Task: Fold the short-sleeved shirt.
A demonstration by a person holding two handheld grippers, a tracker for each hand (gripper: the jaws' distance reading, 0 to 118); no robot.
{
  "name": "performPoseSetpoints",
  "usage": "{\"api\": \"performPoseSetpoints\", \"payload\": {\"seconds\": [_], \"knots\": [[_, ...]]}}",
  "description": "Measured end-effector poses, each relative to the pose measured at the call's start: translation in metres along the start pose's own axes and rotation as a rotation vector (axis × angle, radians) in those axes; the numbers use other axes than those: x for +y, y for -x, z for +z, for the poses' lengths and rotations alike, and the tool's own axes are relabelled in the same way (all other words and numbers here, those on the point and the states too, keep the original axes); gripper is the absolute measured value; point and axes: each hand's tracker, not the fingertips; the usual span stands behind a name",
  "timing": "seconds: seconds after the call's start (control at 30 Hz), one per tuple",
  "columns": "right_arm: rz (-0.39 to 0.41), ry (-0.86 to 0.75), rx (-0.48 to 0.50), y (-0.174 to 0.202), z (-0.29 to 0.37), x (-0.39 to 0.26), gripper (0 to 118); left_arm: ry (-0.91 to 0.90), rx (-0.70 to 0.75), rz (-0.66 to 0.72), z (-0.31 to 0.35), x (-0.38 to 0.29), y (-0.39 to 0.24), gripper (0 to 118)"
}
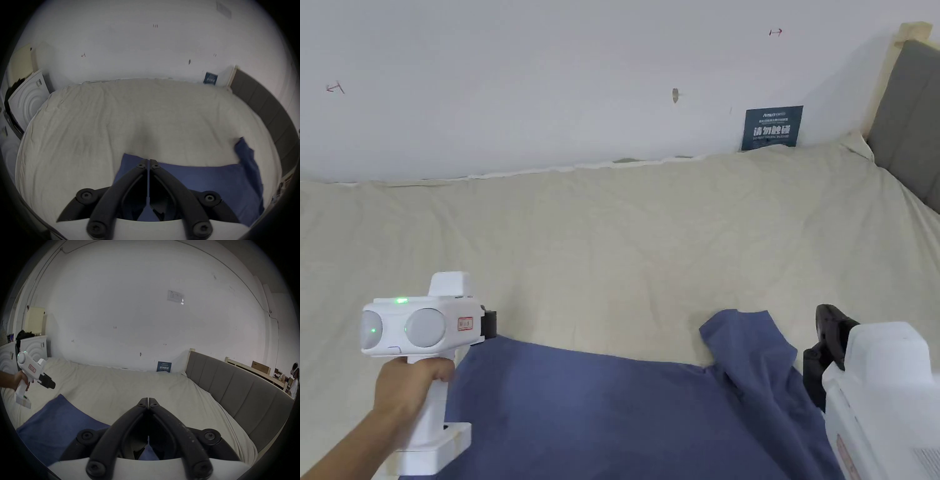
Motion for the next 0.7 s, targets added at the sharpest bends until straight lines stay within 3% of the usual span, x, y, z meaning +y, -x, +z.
{"api": "performPoseSetpoints", "payload": {"seconds": [0.03,0.07,0.17,0.2,0.33,0.4,0.47,0.57,0.63,0.7], "knots": [[0.009,0.01,-0.001,0.001,-0.006,-0.004,2,0.006,0.006,-0.011,-0.013,0.002,0.003,5],[0.014,0.024,-0.002,0.002,-0.013,-0.008,2,0.033,0.004,-0.01,-0.028,0.004,0.007,15],[0.021,0.055,-0.009,0.003,-0.028,-0.019,2,0.156,-0.006,0.004,-0.064,0.004,0.016,100],[0.027,0.062,-0.014,0.003,-0.032,-0.023,2,0.142,0.008,-0.004,-0.071,0.001,0.017,114],[0.036,0.119,-0.028,0.0,-0.049,-0.039,2,0.169,0.075,0.001,-0.102,-0.011,0.024,101],[0.026,0.145,-0.035,-0.005,-0.055,-0.045,2,0.217,0.052,0.035,-0.106,-0.022,0.021,84],[0.001,0.184,-0.039,-0.014,-0.062,-0.05,2,0.186,0.015,0.05,-0.105,-0.031,0.018,77],[-0.061,0.266,-0.034,-0.031,-0.075,-0.058,3,0.141,0.035,0.045,-0.091,-0.032,0.009,43],[-0.122,0.312,-0.012,-0.042,-0.088,-0.063,24,0.109,0.042,0.002,-0.084,-0.034,0.001,11],[-0.176,0.37,0.039,-0.054,-0.102,-0.068,62,0.092,0.084,-0.056,-0.078,-0.037,-0.006,4]]}}
